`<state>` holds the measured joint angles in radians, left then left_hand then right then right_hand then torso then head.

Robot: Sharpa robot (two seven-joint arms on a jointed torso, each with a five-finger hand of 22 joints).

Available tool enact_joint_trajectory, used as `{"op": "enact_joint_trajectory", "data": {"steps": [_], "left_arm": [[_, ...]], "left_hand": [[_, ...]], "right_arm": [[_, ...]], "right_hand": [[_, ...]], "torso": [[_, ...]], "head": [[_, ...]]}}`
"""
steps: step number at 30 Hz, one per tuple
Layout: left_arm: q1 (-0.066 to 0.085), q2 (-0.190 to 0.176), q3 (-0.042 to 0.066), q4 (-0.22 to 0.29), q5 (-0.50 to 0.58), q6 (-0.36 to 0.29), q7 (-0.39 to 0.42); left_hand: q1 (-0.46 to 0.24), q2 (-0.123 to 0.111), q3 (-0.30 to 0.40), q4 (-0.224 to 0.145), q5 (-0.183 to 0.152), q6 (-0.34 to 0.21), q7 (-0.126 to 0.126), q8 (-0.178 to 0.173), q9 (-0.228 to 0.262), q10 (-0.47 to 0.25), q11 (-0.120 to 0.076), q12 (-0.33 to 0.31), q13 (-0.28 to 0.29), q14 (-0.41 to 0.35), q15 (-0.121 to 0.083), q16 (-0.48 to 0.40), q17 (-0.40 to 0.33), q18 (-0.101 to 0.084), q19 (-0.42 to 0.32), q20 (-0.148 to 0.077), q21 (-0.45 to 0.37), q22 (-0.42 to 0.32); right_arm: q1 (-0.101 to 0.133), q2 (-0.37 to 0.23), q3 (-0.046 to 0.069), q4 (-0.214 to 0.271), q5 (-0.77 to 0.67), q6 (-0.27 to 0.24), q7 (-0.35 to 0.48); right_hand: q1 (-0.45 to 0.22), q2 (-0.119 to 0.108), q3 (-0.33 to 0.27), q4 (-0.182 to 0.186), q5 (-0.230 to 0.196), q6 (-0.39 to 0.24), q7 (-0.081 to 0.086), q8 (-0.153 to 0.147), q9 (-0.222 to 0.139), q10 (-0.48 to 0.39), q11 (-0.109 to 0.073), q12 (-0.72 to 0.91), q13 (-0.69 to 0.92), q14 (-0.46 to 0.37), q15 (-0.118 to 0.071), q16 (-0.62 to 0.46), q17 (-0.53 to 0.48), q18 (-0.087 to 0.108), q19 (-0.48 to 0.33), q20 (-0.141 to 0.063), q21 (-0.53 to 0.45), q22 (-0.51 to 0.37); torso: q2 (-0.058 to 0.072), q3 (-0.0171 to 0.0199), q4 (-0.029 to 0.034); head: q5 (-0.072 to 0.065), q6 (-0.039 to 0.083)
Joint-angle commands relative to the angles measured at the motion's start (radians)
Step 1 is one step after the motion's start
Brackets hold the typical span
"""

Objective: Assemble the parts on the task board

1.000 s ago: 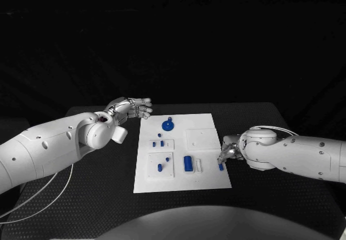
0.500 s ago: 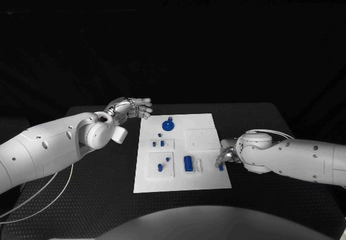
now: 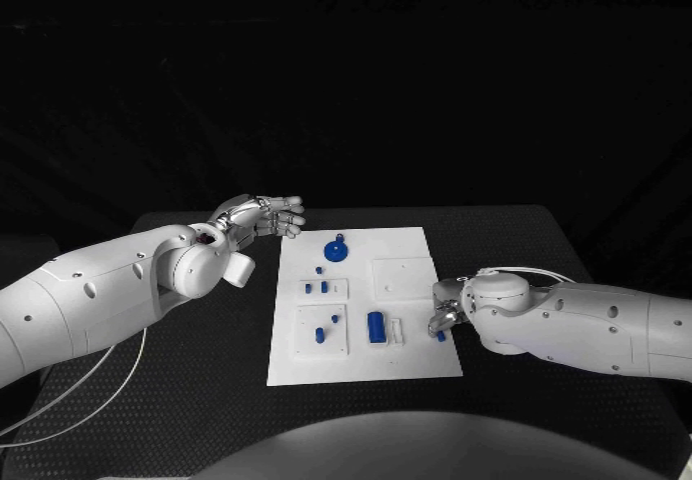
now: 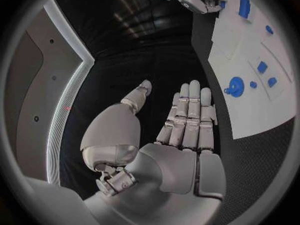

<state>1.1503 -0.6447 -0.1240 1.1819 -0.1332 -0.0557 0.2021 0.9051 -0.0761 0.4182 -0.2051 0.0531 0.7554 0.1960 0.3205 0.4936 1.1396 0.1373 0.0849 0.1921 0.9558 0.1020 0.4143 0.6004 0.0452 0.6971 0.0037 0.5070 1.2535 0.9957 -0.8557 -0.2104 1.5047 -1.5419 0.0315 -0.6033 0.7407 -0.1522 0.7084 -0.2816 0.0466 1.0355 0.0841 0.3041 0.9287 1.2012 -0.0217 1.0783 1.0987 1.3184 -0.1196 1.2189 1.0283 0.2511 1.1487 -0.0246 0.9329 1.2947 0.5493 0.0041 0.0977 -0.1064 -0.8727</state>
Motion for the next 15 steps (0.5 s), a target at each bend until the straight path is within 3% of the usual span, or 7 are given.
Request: {"op": "enact_joint_trajectory", "data": {"steps": [1, 10, 15], "left_arm": [[0.001, 0.001, 0.001, 0.003, -0.002, 0.015, 0.008], [0.001, 0.001, 0.001, 0.004, -0.002, 0.015, 0.007], [0.001, 0.002, 0.001, 0.004, -0.002, 0.014, 0.008]], "left_hand": [[0.000, 0.009, -0.003, -0.005, -0.002, -0.008, 0.003, 0.005, -0.001, -0.007, 0.001, -0.003, -0.001, 0.000, 0.007, -0.006, 0.001, 0.017, 0.003, 0.006, -0.004, 0.001], [-0.001, 0.010, -0.003, -0.005, -0.002, -0.008, 0.003, 0.005, -0.001, -0.007, 0.001, -0.003, -0.001, 0.000, 0.007, -0.007, 0.002, 0.017, 0.003, 0.006, -0.005, 0.001], [-0.001, 0.011, -0.003, -0.004, -0.002, -0.008, 0.003, 0.005, -0.001, -0.008, 0.001, -0.003, -0.001, 0.000, 0.007, -0.007, 0.003, 0.017, 0.004, 0.006, -0.005, 0.002]], "right_arm": [[-0.022, 0.009, -0.010, -0.006, -0.092, 0.014, 0.000], [-0.030, 0.012, -0.010, 0.009, -0.027, 0.020, 0.000], [-0.032, 0.012, -0.010, 0.020, 0.036, 0.022, 0.001]], "right_hand": [[0.010, 0.000, 0.001, -0.007, 0.002, -0.007, 0.004, -0.009, -0.310, -0.003, -0.001, 0.004, 0.001, -0.001, -0.003, 0.003, -0.002, 0.011, -0.003, -0.002, 0.003, 0.001], [0.016, -0.002, 0.001, -0.006, 0.002, -0.009, 0.004, -0.010, -0.310, -0.004, 0.000, 0.003, 0.001, -0.001, -0.003, 0.002, -0.002, 0.011, -0.004, -0.002, 0.003, 0.001], [0.038, 0.020, 0.024, -0.003, 0.002, -0.010, 0.005, -0.013, -0.310, -0.005, 0.000, 0.002, 0.000, -0.002, -0.002, 0.001, -0.003, 0.011, -0.005, -0.002, 0.001, 0.000]], "torso": [[0.000, 0.0006, 0.0004], [0.000, -0.0005, 0.0003], [0.000, -0.0009, 0.0004]], "head": [[0.000, 0.000], [-0.002, 0.000], [-0.002, 0.000]]}}
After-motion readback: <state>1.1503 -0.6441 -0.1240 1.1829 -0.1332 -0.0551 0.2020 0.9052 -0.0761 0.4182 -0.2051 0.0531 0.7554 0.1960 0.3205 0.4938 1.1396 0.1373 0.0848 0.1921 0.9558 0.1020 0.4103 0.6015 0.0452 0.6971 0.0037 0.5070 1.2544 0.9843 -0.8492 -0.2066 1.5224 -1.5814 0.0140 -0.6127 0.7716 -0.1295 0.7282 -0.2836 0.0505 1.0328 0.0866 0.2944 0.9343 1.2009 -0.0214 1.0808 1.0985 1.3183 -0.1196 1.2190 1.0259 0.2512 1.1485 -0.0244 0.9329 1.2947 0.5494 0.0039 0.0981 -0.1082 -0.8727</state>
